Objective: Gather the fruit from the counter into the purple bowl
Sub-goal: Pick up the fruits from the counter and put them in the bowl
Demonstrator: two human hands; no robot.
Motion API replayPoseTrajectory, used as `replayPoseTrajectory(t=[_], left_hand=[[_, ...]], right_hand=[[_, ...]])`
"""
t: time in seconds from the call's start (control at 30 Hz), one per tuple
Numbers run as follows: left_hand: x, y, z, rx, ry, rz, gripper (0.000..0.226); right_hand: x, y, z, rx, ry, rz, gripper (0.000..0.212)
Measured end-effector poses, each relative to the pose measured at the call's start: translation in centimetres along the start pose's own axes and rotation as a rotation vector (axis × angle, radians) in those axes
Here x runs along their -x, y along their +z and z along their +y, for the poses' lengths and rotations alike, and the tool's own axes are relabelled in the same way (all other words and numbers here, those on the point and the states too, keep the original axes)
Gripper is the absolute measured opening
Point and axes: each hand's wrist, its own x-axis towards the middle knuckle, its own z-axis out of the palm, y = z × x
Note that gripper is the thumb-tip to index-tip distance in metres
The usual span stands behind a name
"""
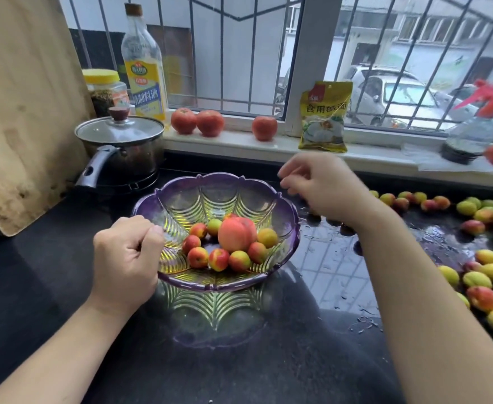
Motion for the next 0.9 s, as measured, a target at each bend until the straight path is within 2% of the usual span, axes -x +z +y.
replayPoseTrajectory(t=[0.1, 0.2, 0.37, 0.43, 0.77, 0.83, 0.9], left_hand=[[0.1, 0.1, -0.1, -0.028, 0.009, 0.017, 0.050], [-0.1, 0.3, -0.2, -0.036, 0.018, 0.029, 0.050], [-0.4, 0.6, -0.3, -0.029, 0.022, 0.026, 0.050], [-0.4, 0.7, -0.3, -0.021, 0.028, 0.024, 0.050], [-0.3, 0.6, -0.4, -0.028, 0.020, 0.016, 0.051], [-0.4, 0.5, -0.3, -0.031, 0.028, 0.018, 0.051], [-0.4, 0.5, -0.3, -0.034, 0.031, 0.016, 0.051]], right_hand=[[-1.7, -0.3, 4.7, -0.014, 0.183, 0.212, 0.017], [-2.8, 1.2, 8.5, 0.151, 0.348, 0.186, 0.022], [-3.8, 6.0, 9.6, 0.448, 0.237, -0.066, 0.043], [-4.2, 7.1, 10.1, 0.552, 0.249, -0.128, 0.049], [-4.3, 7.7, 10.7, 0.602, 0.267, -0.028, 0.047], [-4.1, 7.5, 10.8, 0.559, 0.250, 0.019, 0.045], [-3.8, 7.0, 10.6, 0.415, 0.177, 0.138, 0.042]])
